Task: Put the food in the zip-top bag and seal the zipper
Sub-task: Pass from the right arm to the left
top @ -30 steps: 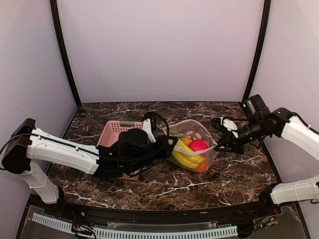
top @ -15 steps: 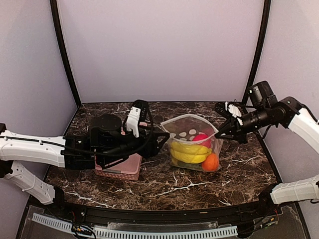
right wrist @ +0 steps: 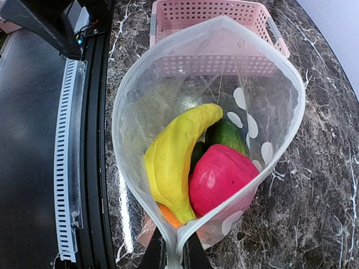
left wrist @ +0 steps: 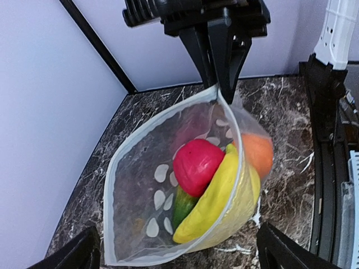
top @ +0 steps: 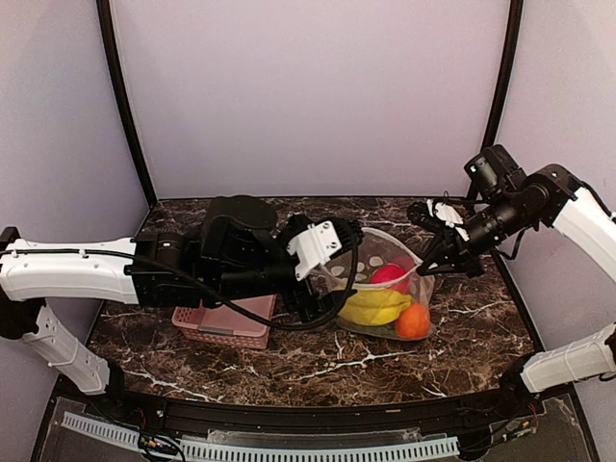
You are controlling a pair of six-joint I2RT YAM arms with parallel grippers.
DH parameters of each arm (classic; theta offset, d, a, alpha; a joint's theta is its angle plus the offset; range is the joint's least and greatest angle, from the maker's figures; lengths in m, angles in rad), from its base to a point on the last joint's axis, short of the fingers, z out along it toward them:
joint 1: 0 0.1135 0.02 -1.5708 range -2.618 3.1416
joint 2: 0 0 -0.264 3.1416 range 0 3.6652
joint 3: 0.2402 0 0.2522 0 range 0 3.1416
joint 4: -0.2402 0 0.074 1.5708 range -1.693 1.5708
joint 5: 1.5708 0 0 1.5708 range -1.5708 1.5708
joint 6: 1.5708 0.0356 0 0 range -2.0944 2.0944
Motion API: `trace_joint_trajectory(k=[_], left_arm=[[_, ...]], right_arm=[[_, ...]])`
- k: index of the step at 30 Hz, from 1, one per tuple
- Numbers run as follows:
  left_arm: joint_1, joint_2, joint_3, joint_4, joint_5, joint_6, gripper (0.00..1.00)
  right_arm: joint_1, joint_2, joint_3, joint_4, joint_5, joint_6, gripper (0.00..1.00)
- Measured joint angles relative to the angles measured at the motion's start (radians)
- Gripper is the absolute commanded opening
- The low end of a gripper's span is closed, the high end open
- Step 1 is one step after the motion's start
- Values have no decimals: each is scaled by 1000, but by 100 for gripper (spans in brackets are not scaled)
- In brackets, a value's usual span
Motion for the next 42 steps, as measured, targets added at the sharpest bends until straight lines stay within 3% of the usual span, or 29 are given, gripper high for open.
trace_joint_trajectory(k=[3,6,12,16,25,33,42], left_arm=[[0,27,30,-51,-50,71,99],[12,-13,-36,-70,-79,97,99],[106,-235,-381,94,28,37,90],[165,-212,-454,237,160,-3,82],[308,-11,-435,453,462,-67,72],[346,127,-373,574,632,-102,64],[360,196,-282,591,786,-84,52]], right_arm=[[4,-10,21,-25,11,-16,1],[4,-35,19,-36,29,-27,0],[5,-75,-24,-33,52,-29,0],[5,-76,-40,-29,63,-29,0],[5,-76,-40,-26,64,-28,0],[5,-74,-40,-24,68,-23,0],[5,-65,-41,-18,85,-13,0]])
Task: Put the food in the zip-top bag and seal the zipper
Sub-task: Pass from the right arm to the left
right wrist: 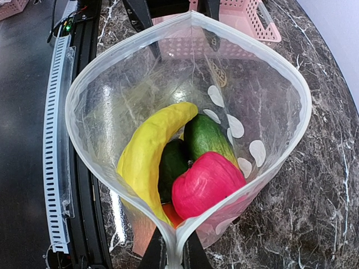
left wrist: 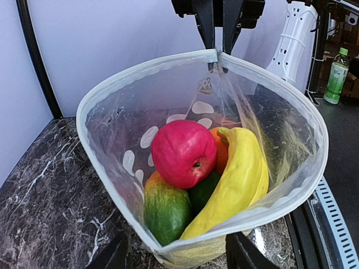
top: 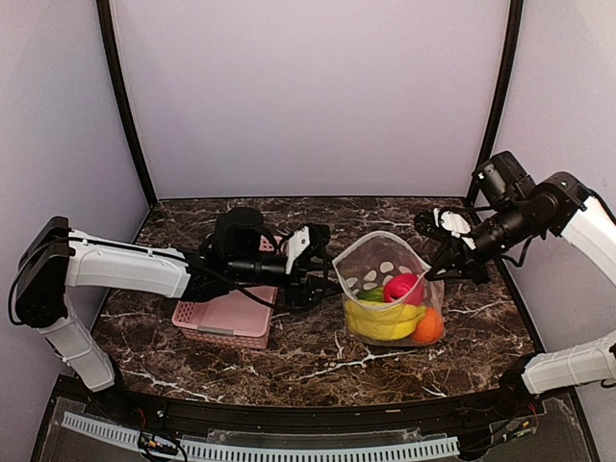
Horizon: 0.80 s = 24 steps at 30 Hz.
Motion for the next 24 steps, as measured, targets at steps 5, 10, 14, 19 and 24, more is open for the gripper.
trace_joint_trajectory(k=[5,10,14,19,24], left_arm=[[3,19,33,0,50,9,26],[8,28,51,-5,82,25,6],[14,28,50,-15,80,25,1],[32,11,26,-15,60,12,1],[61,-61,-32,-42,28,-3,1]], right_arm=[[0,3,0,0,11,10,0],[0,6,-10,7,32,12,0],[0,8,-10,14,51,13,0],[0,12,-5,18,81,11,0],[0,13,-5,18,114,-7,0]])
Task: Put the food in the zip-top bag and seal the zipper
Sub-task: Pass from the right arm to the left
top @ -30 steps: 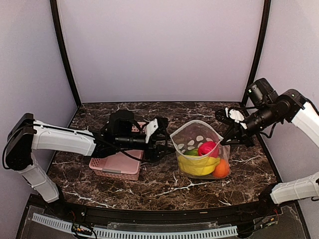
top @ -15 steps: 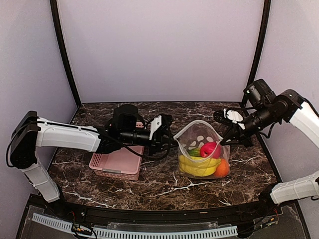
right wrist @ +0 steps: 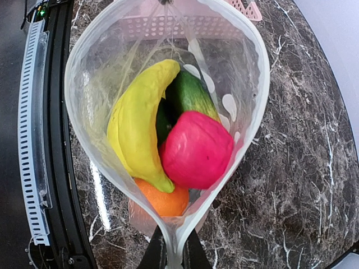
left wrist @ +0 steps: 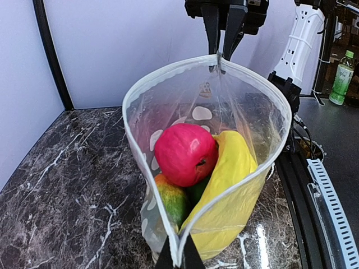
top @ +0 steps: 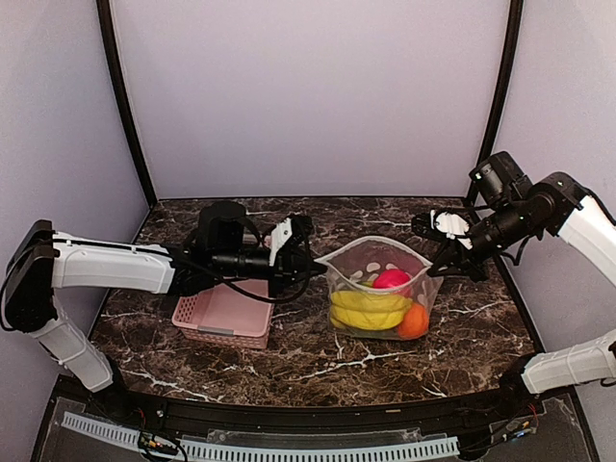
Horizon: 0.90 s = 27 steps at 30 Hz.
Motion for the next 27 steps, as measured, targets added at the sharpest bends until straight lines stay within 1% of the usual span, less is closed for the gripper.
trace_joint_trajectory(k=[4,12,17,26,27], left_arm=[[11,-52,-41,-6,-23,-18,1],[14,-66,-58,-14,-57,-65,1],[19,-97,-81,-39,-99,-90,1],[40,-181,-124,-70,-190,-117,1],[41,-184,-124,-73,-196,-120,1]], right_arm=[[-2,0,0,6,18,-19,0],[-21,16,8,34,5,-54,0],[-59,85,45,45,-39,-80,0],[-85,252,195,8,-95,-145,0],[-86,266,209,2,-99,-152,2]])
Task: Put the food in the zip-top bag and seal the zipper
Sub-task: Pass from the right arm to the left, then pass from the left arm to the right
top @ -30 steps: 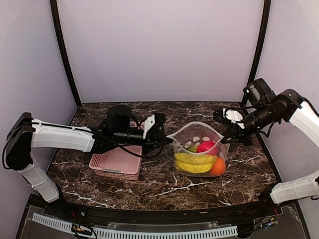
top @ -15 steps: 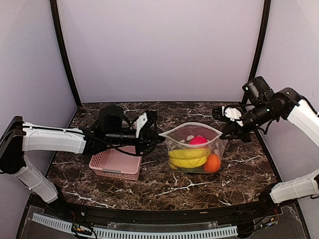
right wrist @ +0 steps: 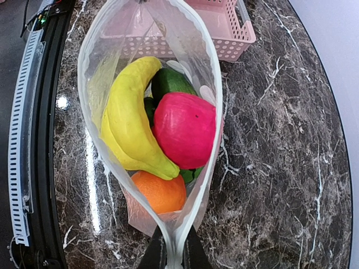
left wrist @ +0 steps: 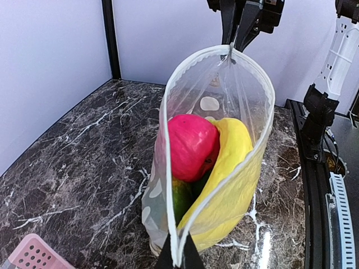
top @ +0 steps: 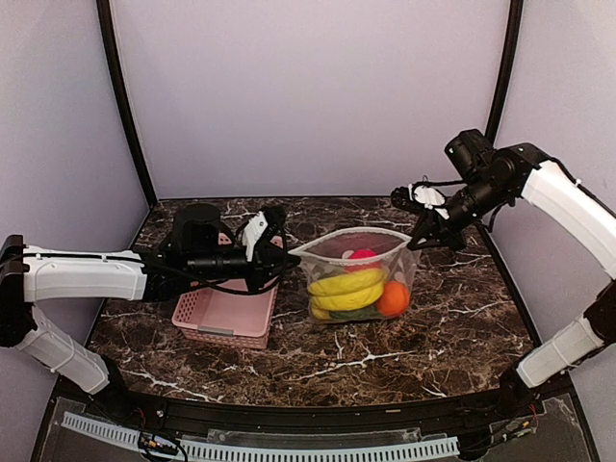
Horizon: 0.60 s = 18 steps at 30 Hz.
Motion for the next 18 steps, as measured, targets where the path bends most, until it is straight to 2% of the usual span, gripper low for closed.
trace_joint_trajectory(k=[4,7,10,13,18], left_arm=[[2,4,-1,-5,-19,-26,1],[2,25,0,6,-32,-72,1],[3,61,10,8,-53,-128,1],[3,83,23,8,-75,-171,1],[3,109,60,8,-114,-248,1]], right_arm=[[-12,38,35,-13,-61,-9,21],[-70,47,39,-23,-190,7,36],[-201,47,35,-15,-357,16,42],[-304,39,-21,10,-455,16,45],[-325,-11,-188,23,-542,2,53]])
